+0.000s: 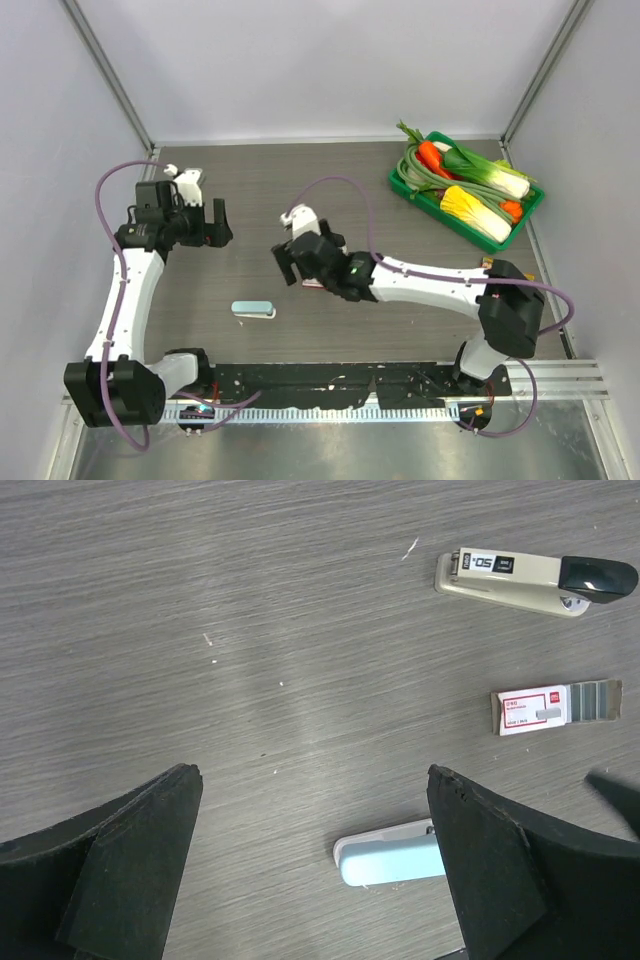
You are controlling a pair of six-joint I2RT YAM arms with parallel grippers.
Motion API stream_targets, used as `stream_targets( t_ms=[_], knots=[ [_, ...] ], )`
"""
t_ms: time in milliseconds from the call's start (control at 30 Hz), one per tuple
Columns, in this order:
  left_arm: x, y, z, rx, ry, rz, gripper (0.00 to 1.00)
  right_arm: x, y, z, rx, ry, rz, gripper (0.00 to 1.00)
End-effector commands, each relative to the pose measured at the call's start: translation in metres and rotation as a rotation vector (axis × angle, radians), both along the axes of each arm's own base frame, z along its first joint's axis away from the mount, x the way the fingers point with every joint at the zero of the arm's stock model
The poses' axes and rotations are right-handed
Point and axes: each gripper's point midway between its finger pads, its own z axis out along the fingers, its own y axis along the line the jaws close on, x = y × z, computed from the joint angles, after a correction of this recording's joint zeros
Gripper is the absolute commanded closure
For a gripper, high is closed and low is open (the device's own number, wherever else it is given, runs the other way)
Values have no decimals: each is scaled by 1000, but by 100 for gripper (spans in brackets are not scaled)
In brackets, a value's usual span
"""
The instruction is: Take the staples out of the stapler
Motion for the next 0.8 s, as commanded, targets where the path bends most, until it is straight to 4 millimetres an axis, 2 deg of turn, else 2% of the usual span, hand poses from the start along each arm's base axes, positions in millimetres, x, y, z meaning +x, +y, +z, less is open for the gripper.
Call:
stream_targets(
  t_ms=[0,67,100,200,433,567,767],
  knots=[
    [2,8,9,-38,-6,24,0,-23,37,18,-39,-88,167,9],
    [2,11,9,-83,7,27,0,-35,52,7,-62,-68,285,9],
    [4,13,6,-99,24,29,0,-52,65,3,-41,-24,404,9],
    [4,16,2,-114,44,37,0,-78,82,-4,-21,25,596,9],
    [0,18,-5,-97,40,51,0,-119,102,-14,19,126,853,10],
    [-3,20,-11,-92,50,59,0,-128,109,-26,5,166,904,11],
    [-10,20,-13,-81,46,61,0,-117,117,-48,-54,151,871,16]
  ],
)
